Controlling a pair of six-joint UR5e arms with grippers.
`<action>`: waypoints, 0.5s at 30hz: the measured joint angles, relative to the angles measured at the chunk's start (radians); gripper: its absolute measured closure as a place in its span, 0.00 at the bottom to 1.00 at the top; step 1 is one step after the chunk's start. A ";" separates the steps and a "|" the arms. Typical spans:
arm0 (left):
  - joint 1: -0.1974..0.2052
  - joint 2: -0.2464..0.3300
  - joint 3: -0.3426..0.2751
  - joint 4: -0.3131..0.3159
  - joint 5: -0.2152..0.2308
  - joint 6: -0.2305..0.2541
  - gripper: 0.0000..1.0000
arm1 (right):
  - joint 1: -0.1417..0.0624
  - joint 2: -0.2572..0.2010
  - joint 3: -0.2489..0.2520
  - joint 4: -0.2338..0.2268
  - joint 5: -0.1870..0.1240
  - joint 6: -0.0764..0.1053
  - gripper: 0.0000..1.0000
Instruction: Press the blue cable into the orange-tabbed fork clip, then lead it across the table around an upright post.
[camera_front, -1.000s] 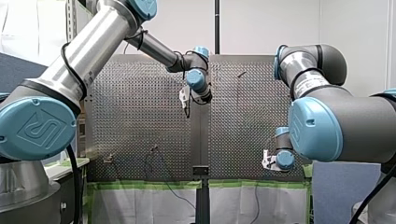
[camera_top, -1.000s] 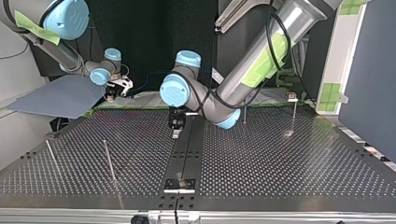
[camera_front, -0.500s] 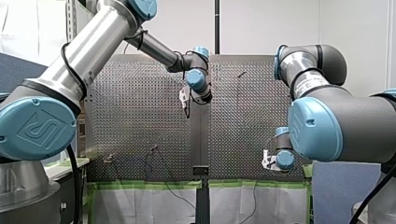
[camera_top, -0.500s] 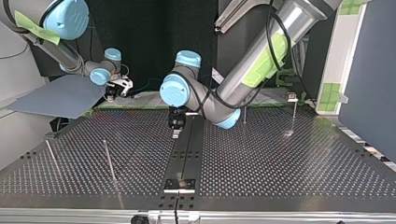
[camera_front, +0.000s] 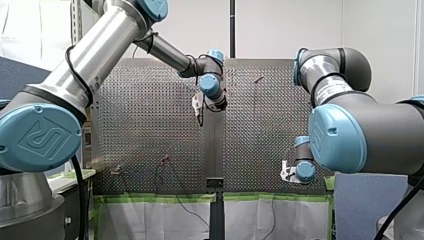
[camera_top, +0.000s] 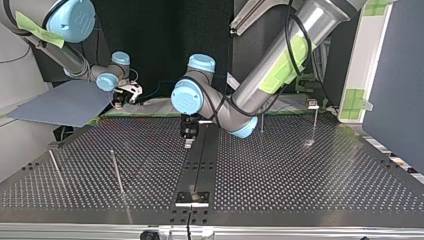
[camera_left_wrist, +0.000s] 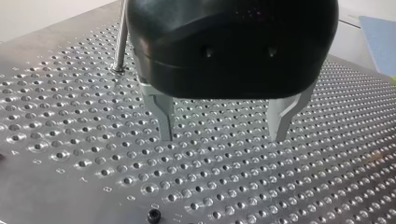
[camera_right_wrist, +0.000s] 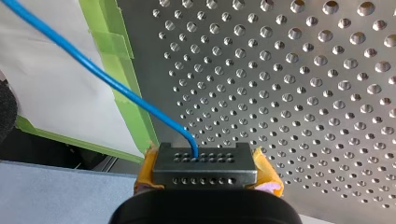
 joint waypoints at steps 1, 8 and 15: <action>0.000 0.001 0.000 -0.001 0.001 0.001 0.02 | -0.001 0.000 0.000 0.000 0.000 0.000 1.00; 0.001 -0.037 0.000 -0.007 0.005 0.006 0.02 | -0.010 0.036 -0.007 0.038 -0.003 -0.004 1.00; 0.002 -0.047 0.000 -0.008 0.006 0.006 0.02 | -0.010 0.061 -0.007 0.095 -0.003 -0.005 1.00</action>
